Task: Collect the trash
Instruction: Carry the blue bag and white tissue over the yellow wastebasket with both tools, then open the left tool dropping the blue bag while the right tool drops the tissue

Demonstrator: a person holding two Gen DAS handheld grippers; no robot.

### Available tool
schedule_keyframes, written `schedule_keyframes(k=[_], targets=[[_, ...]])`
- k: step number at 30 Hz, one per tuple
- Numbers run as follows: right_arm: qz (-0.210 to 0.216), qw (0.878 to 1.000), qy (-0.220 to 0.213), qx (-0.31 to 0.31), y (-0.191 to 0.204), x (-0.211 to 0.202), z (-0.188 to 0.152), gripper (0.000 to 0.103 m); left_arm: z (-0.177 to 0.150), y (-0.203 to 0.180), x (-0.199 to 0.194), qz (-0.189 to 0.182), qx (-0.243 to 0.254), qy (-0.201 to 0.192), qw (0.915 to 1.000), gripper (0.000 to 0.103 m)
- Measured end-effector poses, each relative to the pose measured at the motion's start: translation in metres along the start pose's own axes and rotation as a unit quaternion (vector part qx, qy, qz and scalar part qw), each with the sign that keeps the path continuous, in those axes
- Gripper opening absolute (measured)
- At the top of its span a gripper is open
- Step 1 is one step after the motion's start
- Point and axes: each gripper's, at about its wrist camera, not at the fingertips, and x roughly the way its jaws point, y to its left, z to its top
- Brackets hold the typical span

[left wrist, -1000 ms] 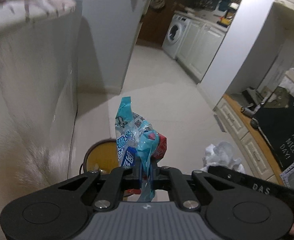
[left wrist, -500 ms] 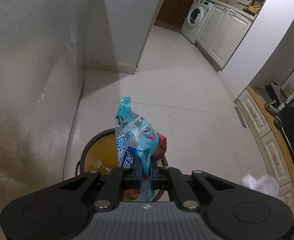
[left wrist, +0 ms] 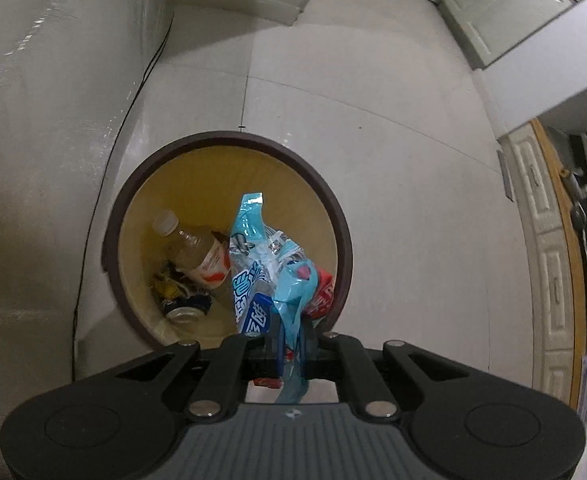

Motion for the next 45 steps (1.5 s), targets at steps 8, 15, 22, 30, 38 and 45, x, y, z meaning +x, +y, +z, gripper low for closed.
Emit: schedule_keyframes(k=[8,15,22,30,38,45], targets=[[0.004,1.000,0.003,0.025,-0.014,0.002,0.002,0.014,0.053,-0.011,0.064,0.033,-0.006,0.095,0.9949,0.015],[0.000,0.999,0.025,0.037,-0.013,0.022,0.003,0.014,0.052,-0.012,0.118,0.105,0.120,0.131,0.9784,0.016],[-0.016,0.998,0.054,0.015,-0.007,0.060,0.009,0.014,0.051,0.002,0.132,0.039,0.170,0.079,0.9815,0.015],[-0.025,0.997,0.071,0.023,-0.013,0.084,0.011,0.014,0.020,-0.012,0.138,0.090,0.369,0.262,0.8870,0.011],[-0.030,0.997,0.064,0.021,-0.014,0.087,0.013,0.014,0.016,-0.026,0.122,0.117,0.472,0.312,0.8163,0.011],[-0.016,0.995,0.078,0.051,-0.019,0.128,0.029,0.014,0.000,-0.010,0.167,0.114,0.440,0.305,0.8371,0.014]])
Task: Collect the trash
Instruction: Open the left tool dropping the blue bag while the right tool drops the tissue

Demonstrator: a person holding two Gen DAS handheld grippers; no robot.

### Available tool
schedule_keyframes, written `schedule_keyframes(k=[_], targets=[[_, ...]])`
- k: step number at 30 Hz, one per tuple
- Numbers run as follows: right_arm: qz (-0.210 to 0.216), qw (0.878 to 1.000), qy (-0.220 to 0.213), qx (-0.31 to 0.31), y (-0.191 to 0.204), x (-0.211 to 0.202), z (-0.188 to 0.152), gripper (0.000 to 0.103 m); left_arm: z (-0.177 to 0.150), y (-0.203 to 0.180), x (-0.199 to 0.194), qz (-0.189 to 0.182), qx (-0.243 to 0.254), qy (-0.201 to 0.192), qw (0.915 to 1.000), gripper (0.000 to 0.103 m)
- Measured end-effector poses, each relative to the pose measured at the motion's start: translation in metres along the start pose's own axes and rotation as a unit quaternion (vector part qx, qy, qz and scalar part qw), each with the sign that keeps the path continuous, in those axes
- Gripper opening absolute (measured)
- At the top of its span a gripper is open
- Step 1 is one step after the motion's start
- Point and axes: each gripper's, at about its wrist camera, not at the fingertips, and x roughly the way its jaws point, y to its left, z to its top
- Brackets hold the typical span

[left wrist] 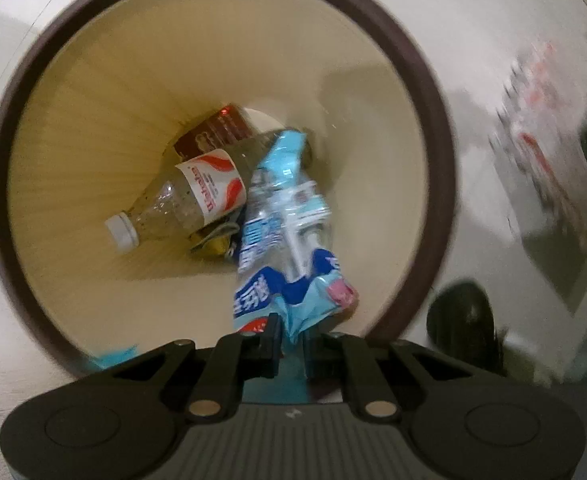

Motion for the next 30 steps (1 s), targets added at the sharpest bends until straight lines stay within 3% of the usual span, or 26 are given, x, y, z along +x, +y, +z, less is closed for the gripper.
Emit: schedule_keyframes(k=[7,12,14,15,17,18,24,30], targets=[[0.012,0.999,0.022,0.033,-0.001,0.058,0.026,0.014,-0.008,0.021,0.027,-0.028,-0.102,-0.064,0.9923,0.015],[0.017,0.998,0.034,0.055,0.009,0.102,0.046,0.015,-0.027,0.021,0.030,-0.034,-0.084,-0.108,0.9901,0.014],[0.013,0.998,0.036,0.058,0.013,0.117,0.052,0.020,-0.034,0.025,0.030,-0.041,-0.087,-0.117,0.9884,0.015],[0.013,0.997,0.034,0.062,0.014,0.125,0.054,0.024,-0.035,0.028,0.029,-0.042,-0.091,-0.118,0.9880,0.020],[0.019,0.997,0.023,0.068,0.015,0.140,0.057,0.052,-0.038,0.032,0.028,-0.040,-0.101,-0.120,0.9868,0.034],[0.018,0.997,0.020,0.069,0.015,0.145,0.057,0.057,-0.039,0.034,0.026,-0.042,-0.105,-0.125,0.9857,0.038],[-0.003,0.998,0.022,0.055,0.011,0.146,0.050,0.060,-0.044,0.035,0.015,-0.067,-0.125,-0.152,0.9781,0.057],[-0.023,0.999,0.024,0.039,0.004,0.141,0.050,0.060,-0.047,0.031,0.005,-0.074,-0.141,-0.160,0.9741,0.058]])
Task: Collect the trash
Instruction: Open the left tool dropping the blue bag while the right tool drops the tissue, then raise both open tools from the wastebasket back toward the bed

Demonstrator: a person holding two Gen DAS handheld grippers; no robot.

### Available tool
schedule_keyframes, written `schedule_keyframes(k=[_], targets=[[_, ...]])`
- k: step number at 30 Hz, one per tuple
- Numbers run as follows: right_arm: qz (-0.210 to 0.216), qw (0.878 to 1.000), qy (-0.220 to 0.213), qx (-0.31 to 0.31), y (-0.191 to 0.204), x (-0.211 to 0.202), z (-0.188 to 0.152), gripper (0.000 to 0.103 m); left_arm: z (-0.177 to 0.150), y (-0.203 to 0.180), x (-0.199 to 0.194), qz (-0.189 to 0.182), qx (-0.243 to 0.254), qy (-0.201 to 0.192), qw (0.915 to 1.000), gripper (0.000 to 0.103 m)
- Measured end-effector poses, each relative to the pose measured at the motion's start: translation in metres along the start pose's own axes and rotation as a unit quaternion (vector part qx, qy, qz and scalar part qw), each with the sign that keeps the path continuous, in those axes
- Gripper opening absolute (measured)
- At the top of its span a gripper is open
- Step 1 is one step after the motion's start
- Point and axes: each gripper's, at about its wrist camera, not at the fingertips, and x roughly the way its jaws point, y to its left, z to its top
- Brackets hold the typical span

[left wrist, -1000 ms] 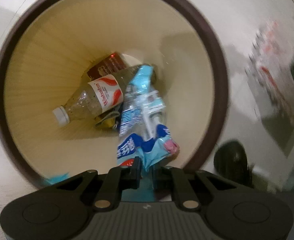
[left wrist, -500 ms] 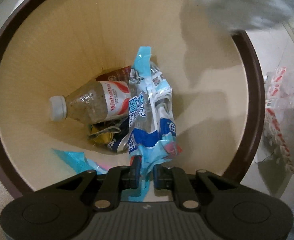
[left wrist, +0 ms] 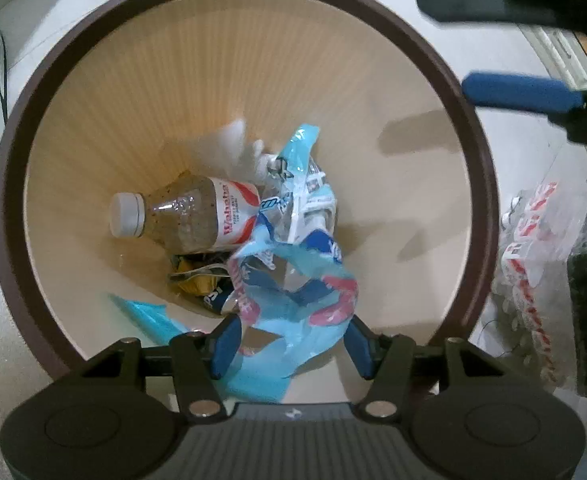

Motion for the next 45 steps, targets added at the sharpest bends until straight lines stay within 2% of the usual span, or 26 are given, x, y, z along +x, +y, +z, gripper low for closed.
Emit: schedule_keyframes(k=[4,10,21,23,27,36,45], targets=[[-0.013,1.000,0.006,-0.012,-0.003,-0.004,-0.003,0.060,-0.001,0.000,-0.006,0.003,-0.010,-0.012,0.9999,0.063],[-0.029,0.998,0.021,-0.044,-0.002,-0.018,-0.014,0.063,-0.006,-0.010,-0.027,0.015,-0.056,-0.043,0.9974,0.081],[-0.045,0.992,0.005,-0.116,0.015,-0.077,-0.032,0.086,-0.032,-0.040,-0.076,0.024,-0.088,-0.092,0.9916,0.102],[-0.048,0.990,0.001,-0.131,0.018,-0.088,-0.036,0.097,-0.038,-0.044,-0.086,0.028,-0.095,-0.105,0.9895,0.103],[-0.056,0.987,-0.014,-0.147,0.020,-0.111,-0.041,0.103,-0.052,-0.049,-0.105,0.047,-0.116,-0.128,0.9838,0.103],[-0.078,0.979,-0.041,-0.186,0.022,-0.154,-0.052,0.103,-0.087,-0.063,-0.145,0.085,-0.167,-0.172,0.9670,0.103],[-0.098,0.968,-0.053,-0.227,0.026,-0.182,-0.071,0.103,-0.131,-0.078,-0.192,0.083,-0.216,-0.231,0.9452,0.103]])
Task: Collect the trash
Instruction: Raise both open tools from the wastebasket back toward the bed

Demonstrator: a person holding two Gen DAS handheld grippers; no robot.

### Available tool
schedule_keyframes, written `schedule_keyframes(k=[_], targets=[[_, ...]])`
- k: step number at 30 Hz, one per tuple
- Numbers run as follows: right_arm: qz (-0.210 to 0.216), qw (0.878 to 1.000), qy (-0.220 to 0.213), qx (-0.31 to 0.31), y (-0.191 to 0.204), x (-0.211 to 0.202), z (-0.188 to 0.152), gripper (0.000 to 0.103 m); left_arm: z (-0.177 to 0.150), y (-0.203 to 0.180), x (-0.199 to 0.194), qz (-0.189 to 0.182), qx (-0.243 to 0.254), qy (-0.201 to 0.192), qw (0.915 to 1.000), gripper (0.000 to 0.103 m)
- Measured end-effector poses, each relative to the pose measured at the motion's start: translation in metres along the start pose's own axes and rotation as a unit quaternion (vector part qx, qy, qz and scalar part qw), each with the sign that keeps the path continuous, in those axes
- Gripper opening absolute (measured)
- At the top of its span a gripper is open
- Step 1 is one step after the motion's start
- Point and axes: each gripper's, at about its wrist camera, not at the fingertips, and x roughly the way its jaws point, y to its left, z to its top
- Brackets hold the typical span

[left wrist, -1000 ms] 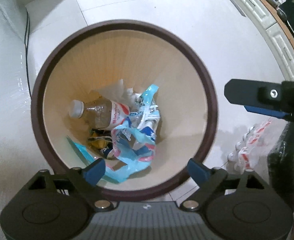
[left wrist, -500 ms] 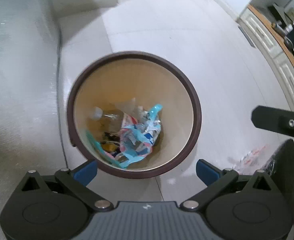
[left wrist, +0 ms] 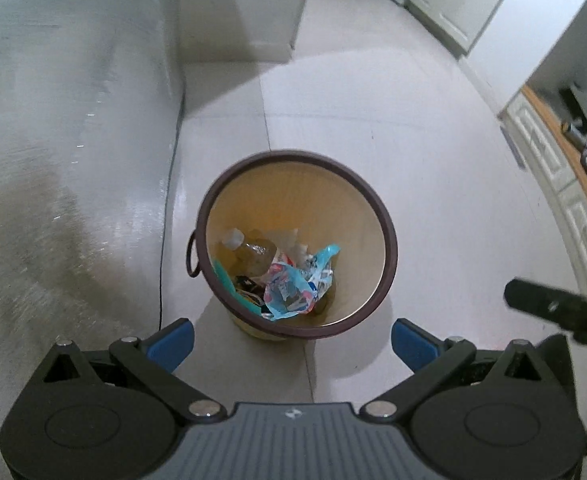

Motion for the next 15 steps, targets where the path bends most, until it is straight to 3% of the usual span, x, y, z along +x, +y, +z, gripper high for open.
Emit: schedule_keyframes(k=[9,15], targets=[[-0.021,0.998,-0.010,-0.057,0.008,-0.038,-0.015,0.103,-0.022,0.000,-0.054,0.037,-0.006,-0.051,0.9980,0.103],[-0.020,0.998,-0.027,-0.056,0.009,-0.069,-0.025,0.103,-0.037,-0.004,-0.087,0.059,0.003,-0.077,0.9952,0.103]])
